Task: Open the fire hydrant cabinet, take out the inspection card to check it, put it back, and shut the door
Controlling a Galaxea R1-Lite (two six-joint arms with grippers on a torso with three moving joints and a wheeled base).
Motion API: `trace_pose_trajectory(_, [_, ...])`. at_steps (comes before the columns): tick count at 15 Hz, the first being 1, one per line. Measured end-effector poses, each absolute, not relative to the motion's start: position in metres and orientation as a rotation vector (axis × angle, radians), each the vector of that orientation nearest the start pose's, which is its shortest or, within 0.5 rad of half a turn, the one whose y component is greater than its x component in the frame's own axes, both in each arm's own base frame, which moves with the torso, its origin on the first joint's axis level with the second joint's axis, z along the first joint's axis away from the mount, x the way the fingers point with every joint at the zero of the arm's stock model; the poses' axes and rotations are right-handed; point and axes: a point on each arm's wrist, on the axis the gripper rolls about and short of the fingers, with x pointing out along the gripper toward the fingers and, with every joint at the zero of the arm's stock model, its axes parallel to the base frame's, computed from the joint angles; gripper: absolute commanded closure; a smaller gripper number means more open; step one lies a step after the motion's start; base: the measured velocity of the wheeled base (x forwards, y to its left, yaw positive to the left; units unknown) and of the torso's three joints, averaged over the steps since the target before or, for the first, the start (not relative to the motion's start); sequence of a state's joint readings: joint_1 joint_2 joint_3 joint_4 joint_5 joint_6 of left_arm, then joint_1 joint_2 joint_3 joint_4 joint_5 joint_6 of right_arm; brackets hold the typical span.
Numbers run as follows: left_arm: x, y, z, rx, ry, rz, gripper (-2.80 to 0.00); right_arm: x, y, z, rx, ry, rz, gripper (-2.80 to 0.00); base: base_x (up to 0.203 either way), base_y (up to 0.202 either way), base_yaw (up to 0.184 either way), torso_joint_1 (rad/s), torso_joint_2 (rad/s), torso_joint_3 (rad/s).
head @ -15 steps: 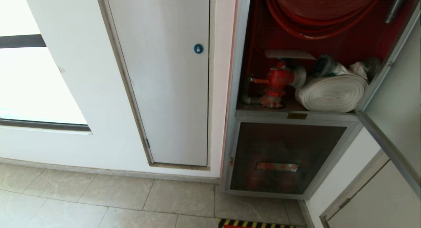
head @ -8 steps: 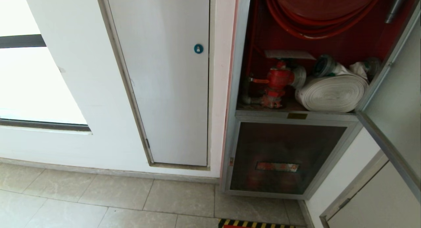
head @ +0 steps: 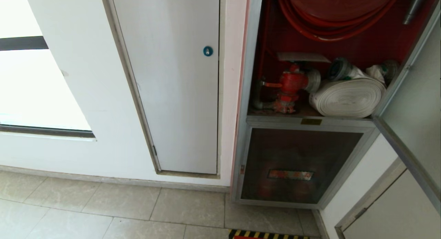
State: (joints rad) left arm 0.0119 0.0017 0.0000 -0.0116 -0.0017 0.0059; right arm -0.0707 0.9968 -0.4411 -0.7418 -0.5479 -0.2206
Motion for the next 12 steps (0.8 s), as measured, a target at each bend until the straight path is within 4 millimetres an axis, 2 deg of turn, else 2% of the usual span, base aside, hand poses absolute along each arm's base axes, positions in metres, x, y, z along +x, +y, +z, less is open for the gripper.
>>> trace_pose_trajectory(5, [-0.023,0.0,0.077,0.006,-0.01,0.01,0.0,0.083,-0.014,0.23,-0.175,-0.084,-0.585,0.0,0.0,0.0,0.0,0.0,0.0,0.0])
trace_pose_trajectory(8, [-0.023,0.0,0.077,0.006,-0.01,0.01,0.0,0.052,-0.012,0.224,-0.174,-0.087,-0.572,0.0,0.0,0.0,0.0,0.0,0.0,0.0])
trace_pose_trajectory(12, [-0.023,0.0,0.077,0.006,-0.01,0.01,0.0,0.013,-0.011,0.207,-0.177,-0.085,-0.541,0.0,0.0,0.0,0.0,0.0,0.0,0.0])
